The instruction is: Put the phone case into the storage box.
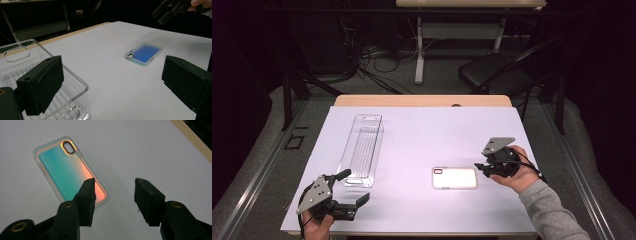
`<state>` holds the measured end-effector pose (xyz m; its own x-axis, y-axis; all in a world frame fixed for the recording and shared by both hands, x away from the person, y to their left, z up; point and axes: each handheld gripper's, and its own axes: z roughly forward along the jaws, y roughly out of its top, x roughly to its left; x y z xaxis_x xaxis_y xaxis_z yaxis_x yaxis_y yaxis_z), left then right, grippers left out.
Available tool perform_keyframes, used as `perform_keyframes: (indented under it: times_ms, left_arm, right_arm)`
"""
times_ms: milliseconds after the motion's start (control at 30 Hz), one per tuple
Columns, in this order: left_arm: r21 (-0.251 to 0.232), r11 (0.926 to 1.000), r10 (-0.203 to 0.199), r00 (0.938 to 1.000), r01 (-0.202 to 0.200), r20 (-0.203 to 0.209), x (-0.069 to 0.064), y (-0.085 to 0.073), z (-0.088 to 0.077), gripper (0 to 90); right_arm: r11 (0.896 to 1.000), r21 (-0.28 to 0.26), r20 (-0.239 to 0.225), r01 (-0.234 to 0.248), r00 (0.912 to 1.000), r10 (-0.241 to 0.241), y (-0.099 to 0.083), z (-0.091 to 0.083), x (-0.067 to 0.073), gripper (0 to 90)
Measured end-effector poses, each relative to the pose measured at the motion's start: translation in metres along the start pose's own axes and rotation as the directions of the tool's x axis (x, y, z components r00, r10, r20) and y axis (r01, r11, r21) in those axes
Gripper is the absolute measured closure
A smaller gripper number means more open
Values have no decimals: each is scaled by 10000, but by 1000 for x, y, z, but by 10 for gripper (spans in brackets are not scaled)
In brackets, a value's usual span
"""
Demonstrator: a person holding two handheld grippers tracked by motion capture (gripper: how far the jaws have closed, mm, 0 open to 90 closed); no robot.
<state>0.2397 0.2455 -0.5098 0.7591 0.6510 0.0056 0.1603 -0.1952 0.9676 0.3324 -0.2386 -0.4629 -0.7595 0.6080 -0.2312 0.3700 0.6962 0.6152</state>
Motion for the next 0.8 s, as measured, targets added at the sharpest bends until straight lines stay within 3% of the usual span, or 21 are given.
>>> perform_keyframes:
  times_ms: [133, 300, 600, 800]
  left_arm:
    - [6, 10000, 1, 10000, -1, -1, 0, 0, 0, 43]
    - [26, 10000, 9, 10000, -9, -2, 0, 0, 1, 44]
    - [18, 10000, 4, 10000, -4, 38, 0, 0, 0, 44]
    - [29, 10000, 12, 10000, -12, 40, 0, 0, 1, 44]
  right_arm:
    - [9985, 336, -48, 432, 9991, -431, 7, 5, -3, 511]
    - [9890, 884, 82, 1189, 9927, -1201, 16, 10, -4, 543]
    - [9815, 1170, 63, 1515, 9882, -1533, 28, 13, -7, 557]
    - [9672, 1466, -76, 2072, 9780, -2084, 38, 17, -7, 550]
